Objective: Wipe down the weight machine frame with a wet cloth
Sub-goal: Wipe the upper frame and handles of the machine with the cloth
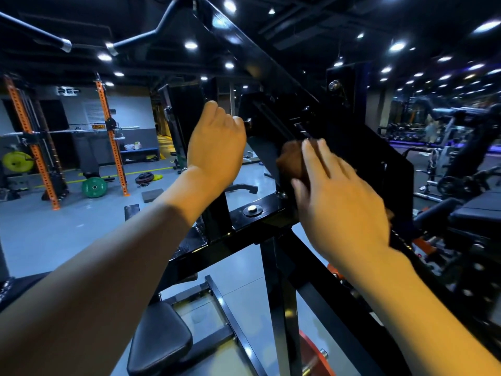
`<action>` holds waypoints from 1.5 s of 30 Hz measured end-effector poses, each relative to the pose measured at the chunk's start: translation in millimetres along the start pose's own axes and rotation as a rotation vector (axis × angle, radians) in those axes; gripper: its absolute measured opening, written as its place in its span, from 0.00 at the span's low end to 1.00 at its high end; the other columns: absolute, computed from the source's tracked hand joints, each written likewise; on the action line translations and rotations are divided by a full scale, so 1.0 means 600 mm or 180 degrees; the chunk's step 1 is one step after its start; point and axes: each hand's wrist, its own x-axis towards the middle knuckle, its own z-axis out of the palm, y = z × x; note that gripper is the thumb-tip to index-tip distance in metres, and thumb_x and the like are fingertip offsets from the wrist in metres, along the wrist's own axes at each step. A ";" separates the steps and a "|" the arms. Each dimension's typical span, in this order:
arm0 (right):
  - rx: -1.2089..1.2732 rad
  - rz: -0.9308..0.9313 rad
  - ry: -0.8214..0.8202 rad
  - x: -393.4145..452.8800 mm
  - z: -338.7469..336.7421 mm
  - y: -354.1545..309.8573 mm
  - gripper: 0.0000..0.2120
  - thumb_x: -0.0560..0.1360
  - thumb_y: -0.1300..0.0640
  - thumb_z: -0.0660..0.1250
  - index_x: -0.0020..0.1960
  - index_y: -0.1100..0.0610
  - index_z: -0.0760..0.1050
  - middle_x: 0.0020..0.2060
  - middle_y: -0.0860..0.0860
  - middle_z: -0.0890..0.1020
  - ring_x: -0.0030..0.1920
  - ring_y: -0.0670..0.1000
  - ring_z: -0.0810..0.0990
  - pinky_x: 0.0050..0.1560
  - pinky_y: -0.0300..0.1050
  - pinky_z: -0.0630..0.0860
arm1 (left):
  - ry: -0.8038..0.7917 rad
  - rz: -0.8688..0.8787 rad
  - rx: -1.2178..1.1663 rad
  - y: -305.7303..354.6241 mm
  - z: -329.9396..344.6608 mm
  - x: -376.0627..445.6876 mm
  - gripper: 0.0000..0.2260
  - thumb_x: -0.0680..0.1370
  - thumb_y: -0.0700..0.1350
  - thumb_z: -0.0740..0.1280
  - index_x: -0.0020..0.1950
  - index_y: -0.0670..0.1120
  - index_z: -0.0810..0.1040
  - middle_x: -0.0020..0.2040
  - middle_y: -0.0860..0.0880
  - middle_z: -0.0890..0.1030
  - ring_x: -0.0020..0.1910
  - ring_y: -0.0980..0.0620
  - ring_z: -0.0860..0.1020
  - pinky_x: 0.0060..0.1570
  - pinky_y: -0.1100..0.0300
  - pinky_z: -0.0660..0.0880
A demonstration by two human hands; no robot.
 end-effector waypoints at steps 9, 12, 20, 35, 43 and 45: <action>0.0358 -0.0152 -0.0118 0.160 0.015 -0.055 0.30 0.86 0.44 0.52 0.84 0.53 0.50 0.83 0.54 0.53 0.77 0.59 0.64 0.69 0.57 0.69 | -0.0115 0.0067 -0.0095 0.001 -0.017 0.002 0.13 0.79 0.52 0.63 0.41 0.46 0.65 0.33 0.47 0.67 0.41 0.47 0.76 0.62 0.50 0.68; 0.0422 -0.0165 -0.0178 0.158 0.014 -0.055 0.31 0.86 0.45 0.53 0.84 0.53 0.49 0.83 0.56 0.53 0.79 0.59 0.60 0.73 0.57 0.66 | -0.0112 0.0093 -0.0405 -0.007 -0.026 0.002 0.10 0.79 0.50 0.64 0.43 0.46 0.70 0.36 0.48 0.74 0.45 0.46 0.78 0.65 0.50 0.67; 0.0194 -0.0027 0.0138 -0.092 -0.003 0.058 0.30 0.86 0.44 0.56 0.83 0.55 0.56 0.81 0.54 0.62 0.80 0.56 0.61 0.78 0.52 0.63 | -0.0652 -0.2053 -0.5870 0.121 -0.131 -0.127 0.16 0.87 0.44 0.57 0.73 0.49 0.76 0.74 0.49 0.75 0.74 0.51 0.70 0.77 0.51 0.64; 0.0615 -0.0163 -0.0064 -0.082 -0.009 0.073 0.30 0.86 0.46 0.58 0.84 0.53 0.54 0.83 0.52 0.56 0.82 0.53 0.57 0.78 0.48 0.60 | -0.1165 -0.3484 -0.8406 0.249 -0.254 -0.203 0.24 0.83 0.60 0.59 0.77 0.55 0.71 0.75 0.53 0.74 0.75 0.54 0.70 0.77 0.47 0.65; 0.0412 -0.0181 0.0110 -0.290 -0.028 0.156 0.30 0.84 0.49 0.60 0.83 0.55 0.58 0.82 0.50 0.60 0.80 0.51 0.62 0.74 0.49 0.69 | -0.1453 -0.3627 -0.7401 0.241 -0.307 -0.250 0.14 0.86 0.42 0.60 0.63 0.53 0.84 0.49 0.66 0.82 0.52 0.68 0.80 0.63 0.56 0.77; 0.0479 -0.0098 0.0082 -0.298 -0.032 0.152 0.29 0.84 0.49 0.59 0.83 0.55 0.60 0.81 0.50 0.62 0.80 0.51 0.63 0.73 0.48 0.69 | -0.1573 -0.3692 -0.7334 0.231 -0.314 -0.261 0.14 0.85 0.41 0.61 0.60 0.51 0.85 0.47 0.63 0.83 0.49 0.66 0.81 0.61 0.57 0.79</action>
